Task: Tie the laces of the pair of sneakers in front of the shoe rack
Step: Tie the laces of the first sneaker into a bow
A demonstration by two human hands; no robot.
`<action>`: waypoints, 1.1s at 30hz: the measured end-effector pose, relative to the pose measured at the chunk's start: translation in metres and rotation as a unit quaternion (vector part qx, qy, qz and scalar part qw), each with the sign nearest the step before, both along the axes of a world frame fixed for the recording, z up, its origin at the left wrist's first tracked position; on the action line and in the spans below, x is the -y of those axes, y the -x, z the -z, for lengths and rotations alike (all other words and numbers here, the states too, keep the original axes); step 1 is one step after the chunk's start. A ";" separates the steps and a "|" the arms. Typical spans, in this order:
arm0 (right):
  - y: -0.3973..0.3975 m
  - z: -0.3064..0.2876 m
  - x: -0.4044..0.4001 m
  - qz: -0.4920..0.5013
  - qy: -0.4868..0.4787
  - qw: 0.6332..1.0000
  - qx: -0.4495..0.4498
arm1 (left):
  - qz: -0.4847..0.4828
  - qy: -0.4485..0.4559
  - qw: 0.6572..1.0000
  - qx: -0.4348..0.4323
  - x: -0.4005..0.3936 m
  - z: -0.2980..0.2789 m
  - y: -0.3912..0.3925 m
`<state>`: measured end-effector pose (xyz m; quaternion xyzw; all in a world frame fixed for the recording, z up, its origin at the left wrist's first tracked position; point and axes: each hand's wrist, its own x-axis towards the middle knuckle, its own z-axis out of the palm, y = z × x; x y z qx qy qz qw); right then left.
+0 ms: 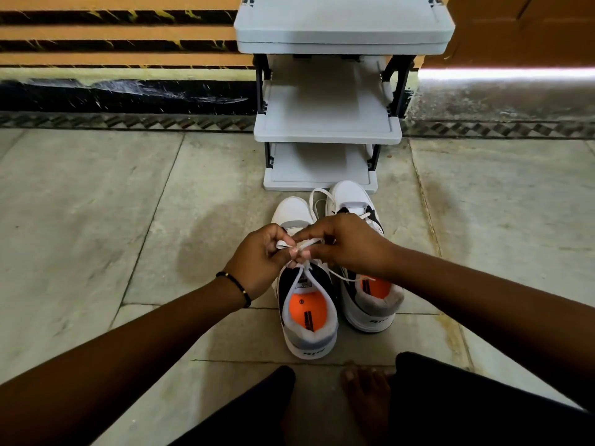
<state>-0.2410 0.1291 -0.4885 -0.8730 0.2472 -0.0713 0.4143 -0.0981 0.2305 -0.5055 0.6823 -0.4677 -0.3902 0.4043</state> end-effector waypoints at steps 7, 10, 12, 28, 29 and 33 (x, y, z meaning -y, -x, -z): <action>-0.002 0.007 -0.007 0.013 0.053 0.999 -0.007 | -0.022 -0.005 0.997 0.070 0.000 0.001 -0.002; -0.003 0.009 -0.011 -0.009 0.059 0.997 -0.040 | -0.029 -0.003 0.996 0.085 0.001 -0.001 -0.002; -0.004 0.011 -0.015 -0.043 0.088 0.993 -0.060 | -0.040 -0.007 0.993 0.108 0.002 0.000 -0.004; -0.011 -0.009 0.001 0.053 -0.007 0.999 -0.012 | 0.040 -0.028 0.996 -0.079 0.000 0.000 0.002; -0.010 -0.008 0.002 0.044 0.001 0.999 -0.013 | 0.034 -0.028 0.995 -0.084 0.001 -0.001 0.002; -0.005 -0.005 0.001 0.018 0.039 0.999 -0.021 | 0.005 -0.023 0.998 -0.065 0.004 0.001 0.003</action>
